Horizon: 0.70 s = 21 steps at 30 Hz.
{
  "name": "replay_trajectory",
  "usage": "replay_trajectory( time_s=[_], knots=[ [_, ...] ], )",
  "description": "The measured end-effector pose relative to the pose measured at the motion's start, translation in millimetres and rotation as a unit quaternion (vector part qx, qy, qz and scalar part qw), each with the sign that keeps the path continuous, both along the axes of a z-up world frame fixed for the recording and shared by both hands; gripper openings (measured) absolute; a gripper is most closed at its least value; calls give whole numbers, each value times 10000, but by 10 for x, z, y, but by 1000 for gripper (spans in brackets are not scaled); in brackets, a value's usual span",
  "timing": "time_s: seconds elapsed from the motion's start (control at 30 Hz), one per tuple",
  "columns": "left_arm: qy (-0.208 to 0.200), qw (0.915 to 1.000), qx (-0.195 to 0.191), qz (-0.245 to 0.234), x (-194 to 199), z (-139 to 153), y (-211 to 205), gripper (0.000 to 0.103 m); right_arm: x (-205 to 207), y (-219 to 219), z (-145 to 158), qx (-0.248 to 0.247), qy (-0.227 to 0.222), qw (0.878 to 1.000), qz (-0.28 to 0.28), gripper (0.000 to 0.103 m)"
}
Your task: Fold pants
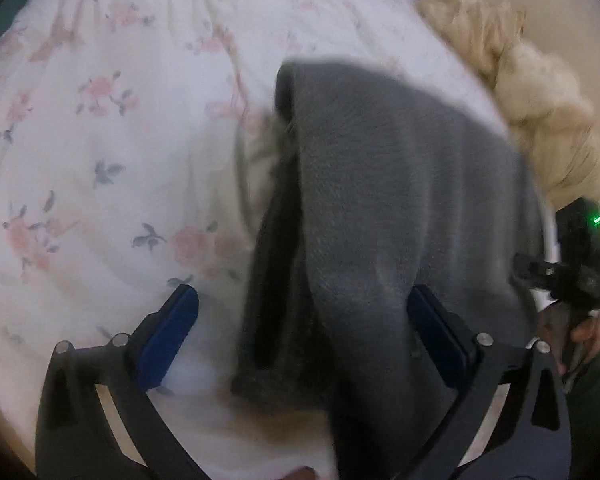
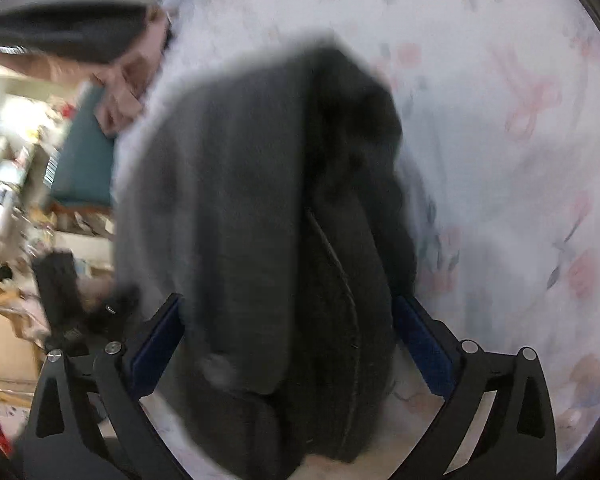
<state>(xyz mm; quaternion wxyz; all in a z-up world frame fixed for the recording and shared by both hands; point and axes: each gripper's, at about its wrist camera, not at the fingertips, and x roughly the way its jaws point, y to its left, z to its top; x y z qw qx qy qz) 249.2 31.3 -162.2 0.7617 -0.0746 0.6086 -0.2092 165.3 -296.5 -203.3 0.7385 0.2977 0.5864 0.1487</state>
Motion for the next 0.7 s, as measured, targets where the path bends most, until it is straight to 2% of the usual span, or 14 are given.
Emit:
replay_trajectory(
  time_s=[0.07, 0.13, 0.17, 0.2, 0.23, 0.3, 0.33, 0.37, 0.4, 0.5, 0.57, 0.7],
  knots=[
    [-11, 9999, 137, -60, -12, -32, -44, 103, -75, 11, -46, -53, -105, 9999, -83, 103],
    [-11, 9999, 115, -106, -42, -8, -108, 100, -111, 47, -22, -13, -97, 9998, -156, 97],
    [60, 9997, -14, -235, -70, -12, -155, 90, -128, 77, -1, 61, -86, 9998, -184, 88],
    [49, 9993, -122, -344, -106, 13, -215, 71, -144, 93, 22, 103, -142, 9996, -208, 78],
    [-20, 9986, -89, -512, -147, 42, -296, 62, -146, 109, 37, 110, -209, 9995, -201, 73],
    [-306, 9954, 298, -860, -207, 121, -419, 51, -160, 101, 63, 20, -305, 9994, -189, 53],
    [-229, 9963, 230, -799, -193, 142, -388, 46, -169, 78, 97, -69, -410, 9990, -155, 49],
    [-216, 9972, 170, -701, -190, 174, -348, 35, -133, 76, 112, -12, -444, 9989, -173, 42],
    [-286, 9976, 78, -624, -219, 268, -307, 29, -127, 60, 165, 64, -492, 9987, -151, 38],
    [-615, 9941, 132, -886, -436, 608, -344, 25, -155, 79, 444, -2, -819, 9966, 41, 35],
    [-645, 9941, -53, -875, -630, 832, -273, 25, -193, 75, 608, 89, -944, 9954, 123, 34],
    [-341, 9961, -113, -800, -1062, 1102, -43, 25, -412, 148, 738, 440, -627, 9962, 410, 34]
  ],
)
